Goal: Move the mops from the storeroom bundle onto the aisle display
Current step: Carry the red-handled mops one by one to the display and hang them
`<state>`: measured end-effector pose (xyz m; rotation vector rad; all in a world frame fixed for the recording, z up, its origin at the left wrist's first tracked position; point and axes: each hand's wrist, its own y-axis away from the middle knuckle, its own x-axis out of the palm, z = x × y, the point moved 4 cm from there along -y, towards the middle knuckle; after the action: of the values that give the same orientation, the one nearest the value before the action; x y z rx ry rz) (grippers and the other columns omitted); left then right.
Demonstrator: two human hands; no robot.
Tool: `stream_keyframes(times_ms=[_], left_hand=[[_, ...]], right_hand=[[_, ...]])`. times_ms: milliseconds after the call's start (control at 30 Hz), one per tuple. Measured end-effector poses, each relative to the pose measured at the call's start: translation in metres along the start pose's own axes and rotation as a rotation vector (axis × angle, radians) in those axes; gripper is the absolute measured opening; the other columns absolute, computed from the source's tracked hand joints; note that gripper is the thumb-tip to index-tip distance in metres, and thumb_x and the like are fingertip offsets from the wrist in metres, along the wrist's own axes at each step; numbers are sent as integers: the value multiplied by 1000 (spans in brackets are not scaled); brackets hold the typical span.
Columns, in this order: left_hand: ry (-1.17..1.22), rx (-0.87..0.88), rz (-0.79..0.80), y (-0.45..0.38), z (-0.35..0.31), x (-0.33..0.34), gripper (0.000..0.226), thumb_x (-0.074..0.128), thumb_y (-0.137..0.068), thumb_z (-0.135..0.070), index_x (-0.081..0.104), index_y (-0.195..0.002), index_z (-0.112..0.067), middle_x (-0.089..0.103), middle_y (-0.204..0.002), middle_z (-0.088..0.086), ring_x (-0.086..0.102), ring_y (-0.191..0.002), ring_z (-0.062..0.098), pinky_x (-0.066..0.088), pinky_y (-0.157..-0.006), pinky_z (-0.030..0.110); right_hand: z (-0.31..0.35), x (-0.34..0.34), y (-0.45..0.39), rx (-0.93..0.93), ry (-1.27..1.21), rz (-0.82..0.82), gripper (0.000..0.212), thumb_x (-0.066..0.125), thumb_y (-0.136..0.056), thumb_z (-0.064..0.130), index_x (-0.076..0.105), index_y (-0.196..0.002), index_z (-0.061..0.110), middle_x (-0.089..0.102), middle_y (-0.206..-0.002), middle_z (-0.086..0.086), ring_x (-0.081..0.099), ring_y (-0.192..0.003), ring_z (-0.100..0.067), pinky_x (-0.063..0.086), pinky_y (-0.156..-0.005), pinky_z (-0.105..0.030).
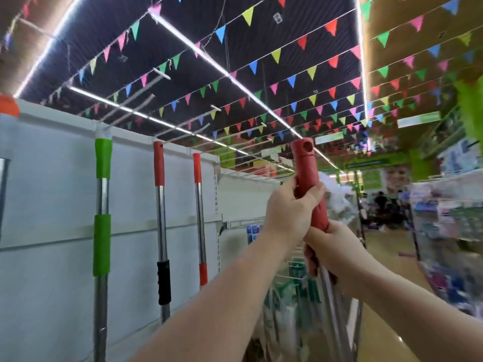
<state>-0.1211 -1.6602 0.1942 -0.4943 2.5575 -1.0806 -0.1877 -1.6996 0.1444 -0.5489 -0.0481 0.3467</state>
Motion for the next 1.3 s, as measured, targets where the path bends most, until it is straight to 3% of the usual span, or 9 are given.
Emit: stream_keyframes(times_ms=[367,500,667,800,967,1167,1300], left_hand=[[-83,-18,-48,-134,105,55,25,55,-91,-25,60,-113,-12,64,-102,9,61,-96,25,52,-91,39],[-158,-47,-112,-174,144,66,19,56,-91,-23,61,-105,-12,63,-93,7,59,-88,22,52,-88,38],[-235,-90,-233,-214,182,77,24,56,-91,-23,60,-109,-9,62,-90,6,60,-89,24,52,-90,40],[-284,-111,-368,-243,198,78,30,57,-90,-22,51,-119,-14,64,-110,10,63,-102,27,52,-91,38],[-380,-117,-450,-270,205,69,36,55,-91,-20,46,-125,-14,62,-117,12,62,-105,27,51,-92,37],[-550,-108,-443,-293,214,55,44,55,-91,-30,43,-132,-23,61,-109,4,61,-93,18,48,-79,26],[-602,-130,-365,-305,223,45,39,56,-90,-25,50,-128,-25,61,-94,-3,60,-83,10,44,-70,19]], right_hand=[[-74,-36,-159,-10,-86,106,26,51,-86,4,47,-61,5,43,-41,-5,39,-34,-18,36,-36,-26],[-108,-38,-213,-7,-168,173,27,51,-86,4,45,-60,5,41,-42,-6,37,-34,-18,34,-39,-25],[-140,-37,-273,-11,-227,297,24,50,-86,5,45,-62,5,43,-42,-5,37,-26,-13,29,-30,-16],[-150,-28,-312,10,-315,407,22,51,-86,6,46,-64,5,42,-50,-9,36,-25,-10,30,-30,-16],[-153,-12,-347,17,-401,515,20,53,-86,9,48,-66,7,42,-51,-7,39,-33,-15,33,-36,-21],[-153,6,-378,23,-489,566,20,54,-85,12,48,-67,8,42,-52,-6,38,-36,-15,33,-40,-22],[-157,15,-397,30,-503,573,19,56,-84,12,48,-68,7,41,-51,-7,38,-38,-16,34,-44,-26]])
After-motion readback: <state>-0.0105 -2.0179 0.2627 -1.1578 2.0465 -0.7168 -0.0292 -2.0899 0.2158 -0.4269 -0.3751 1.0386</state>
